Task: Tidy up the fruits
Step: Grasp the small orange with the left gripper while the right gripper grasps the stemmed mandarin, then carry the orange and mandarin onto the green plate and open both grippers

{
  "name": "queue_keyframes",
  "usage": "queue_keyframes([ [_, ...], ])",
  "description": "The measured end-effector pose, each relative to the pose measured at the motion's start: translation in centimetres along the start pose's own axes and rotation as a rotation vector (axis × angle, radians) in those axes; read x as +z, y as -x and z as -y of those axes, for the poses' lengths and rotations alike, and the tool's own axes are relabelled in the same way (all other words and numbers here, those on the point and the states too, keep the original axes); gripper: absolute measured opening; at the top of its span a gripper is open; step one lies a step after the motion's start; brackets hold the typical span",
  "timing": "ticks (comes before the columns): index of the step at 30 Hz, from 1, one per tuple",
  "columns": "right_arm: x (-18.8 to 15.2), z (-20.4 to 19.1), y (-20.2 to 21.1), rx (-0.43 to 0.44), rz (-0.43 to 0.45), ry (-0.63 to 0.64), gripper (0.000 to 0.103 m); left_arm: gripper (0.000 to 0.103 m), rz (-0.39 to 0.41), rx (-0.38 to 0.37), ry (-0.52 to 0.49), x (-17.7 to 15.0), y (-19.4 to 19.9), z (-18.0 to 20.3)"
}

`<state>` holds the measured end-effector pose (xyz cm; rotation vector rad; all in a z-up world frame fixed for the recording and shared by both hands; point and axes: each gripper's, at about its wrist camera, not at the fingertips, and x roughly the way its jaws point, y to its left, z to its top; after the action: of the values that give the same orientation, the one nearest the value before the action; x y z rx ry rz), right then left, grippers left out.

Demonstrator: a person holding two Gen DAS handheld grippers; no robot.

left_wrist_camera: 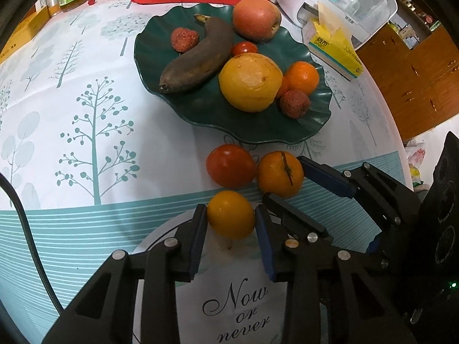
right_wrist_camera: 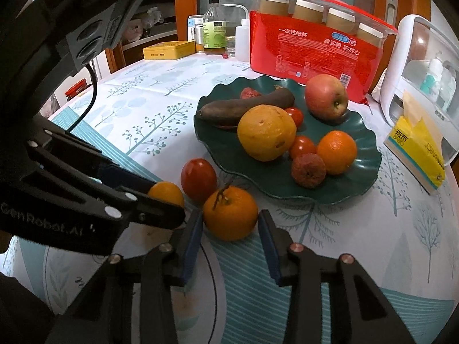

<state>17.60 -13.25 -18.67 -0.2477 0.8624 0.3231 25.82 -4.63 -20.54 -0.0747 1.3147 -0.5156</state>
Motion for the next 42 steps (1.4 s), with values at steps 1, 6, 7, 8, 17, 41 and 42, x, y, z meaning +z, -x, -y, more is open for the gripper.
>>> queue_keyframes([
  [1,0.0,0.1,0.0,0.002,0.000,-0.005,0.040,0.032,0.001,-0.002,0.001,-0.1,0.1,-0.1],
  [6,0.1,0.3,0.0,0.014,-0.007,-0.027,0.039,0.032,0.017,-0.010,0.010,-0.3,0.6,-0.4],
  [7,0.2,0.4,0.1,0.016,-0.006,-0.033,0.039,0.032,0.024,-0.013,0.011,-0.3,0.8,-0.5],
  [8,0.2,0.5,0.2,0.018,-0.003,-0.040,0.039,0.032,0.030,-0.014,0.012,-0.3,1.0,-0.5],
  [17,1.3,1.2,1.8,0.023,0.039,-0.069,0.038,0.032,0.106,-0.012,0.024,0.2,4.2,-1.1],
  [41,3.4,3.9,0.8,0.001,0.047,-0.136,0.039,0.032,0.142,0.024,-0.020,6.6,2.9,-1.1],
  [42,3.4,3.9,0.6,0.000,0.041,-0.136,0.039,0.032,0.139,0.023,-0.016,6.6,2.7,-1.2],
])
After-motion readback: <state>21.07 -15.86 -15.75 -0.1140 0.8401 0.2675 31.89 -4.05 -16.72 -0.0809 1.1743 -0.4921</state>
